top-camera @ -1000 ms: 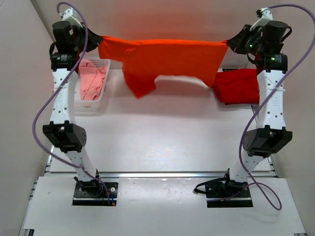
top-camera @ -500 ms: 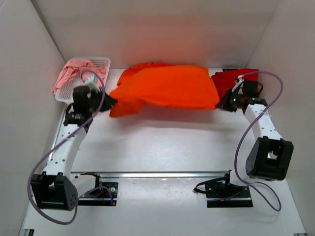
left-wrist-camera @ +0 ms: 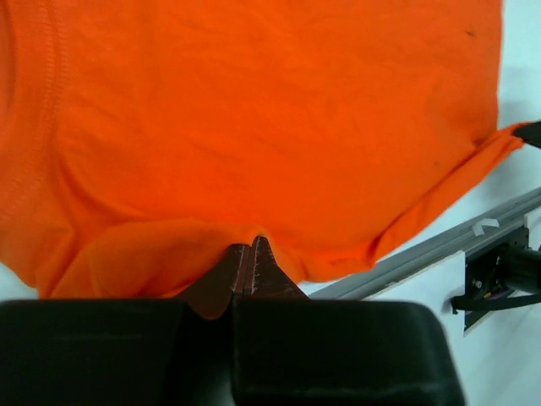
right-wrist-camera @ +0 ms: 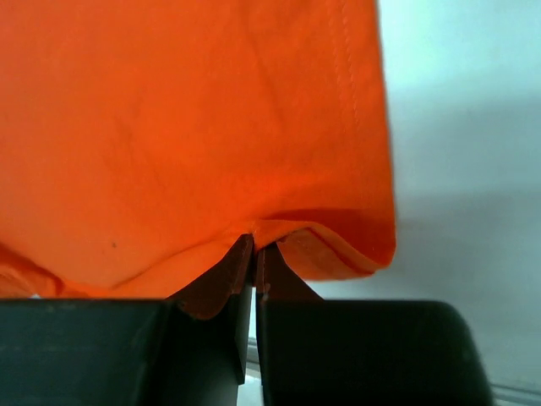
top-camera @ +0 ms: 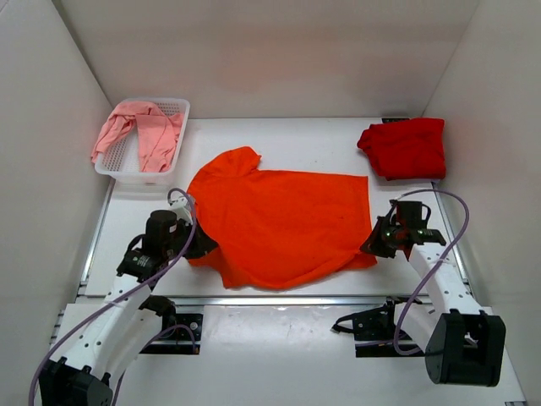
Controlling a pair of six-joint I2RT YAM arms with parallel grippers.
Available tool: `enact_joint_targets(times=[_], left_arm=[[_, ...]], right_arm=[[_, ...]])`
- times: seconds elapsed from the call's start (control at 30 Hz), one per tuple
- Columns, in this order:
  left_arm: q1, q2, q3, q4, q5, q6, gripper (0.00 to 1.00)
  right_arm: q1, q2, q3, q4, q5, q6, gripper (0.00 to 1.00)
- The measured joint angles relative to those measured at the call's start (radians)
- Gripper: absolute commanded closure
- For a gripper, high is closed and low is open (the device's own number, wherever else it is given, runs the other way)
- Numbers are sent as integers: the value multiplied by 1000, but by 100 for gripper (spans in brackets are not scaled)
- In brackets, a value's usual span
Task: Fold and stack the t-shirts
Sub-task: Flatten out the tshirt
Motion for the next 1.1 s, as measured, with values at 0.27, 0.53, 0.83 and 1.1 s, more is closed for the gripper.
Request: enact_joint_targets(times=[0.27, 0.53, 0.83, 1.1], left_arm=[[23, 19, 5, -31, -64, -11, 100], [95, 100, 68, -35, -140, 2, 100], [121, 115, 121, -52, -209, 37, 100], [162, 176, 225, -36, -191, 46, 100]], right_arm=[[-106, 15, -8, -27, -3, -13, 100], [-149, 94, 18, -23, -34, -42, 100], [-152, 71, 29, -24, -77, -39, 100], [-138, 85, 135, -34, -119, -31, 100]])
